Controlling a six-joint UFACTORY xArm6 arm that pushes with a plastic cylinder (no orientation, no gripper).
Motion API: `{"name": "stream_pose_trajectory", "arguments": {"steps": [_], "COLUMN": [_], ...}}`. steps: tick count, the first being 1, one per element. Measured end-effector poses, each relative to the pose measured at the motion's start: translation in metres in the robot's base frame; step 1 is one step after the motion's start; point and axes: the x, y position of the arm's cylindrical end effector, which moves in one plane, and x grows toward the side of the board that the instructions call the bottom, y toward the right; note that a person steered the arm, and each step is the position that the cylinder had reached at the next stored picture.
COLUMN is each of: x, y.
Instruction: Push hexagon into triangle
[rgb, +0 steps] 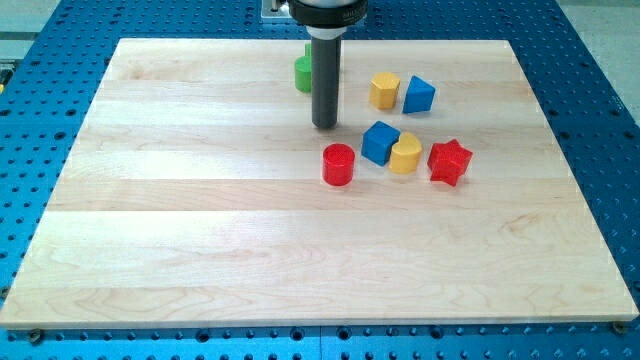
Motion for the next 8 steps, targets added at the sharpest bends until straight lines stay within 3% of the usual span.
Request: {"name": "stream_pose_trajectory", "arguments": {"steps": [3,5,7,8], "x": [0.001,-0.047,-0.07,-0.05], "y": [0.004,0.003,0.058,0.031]}}
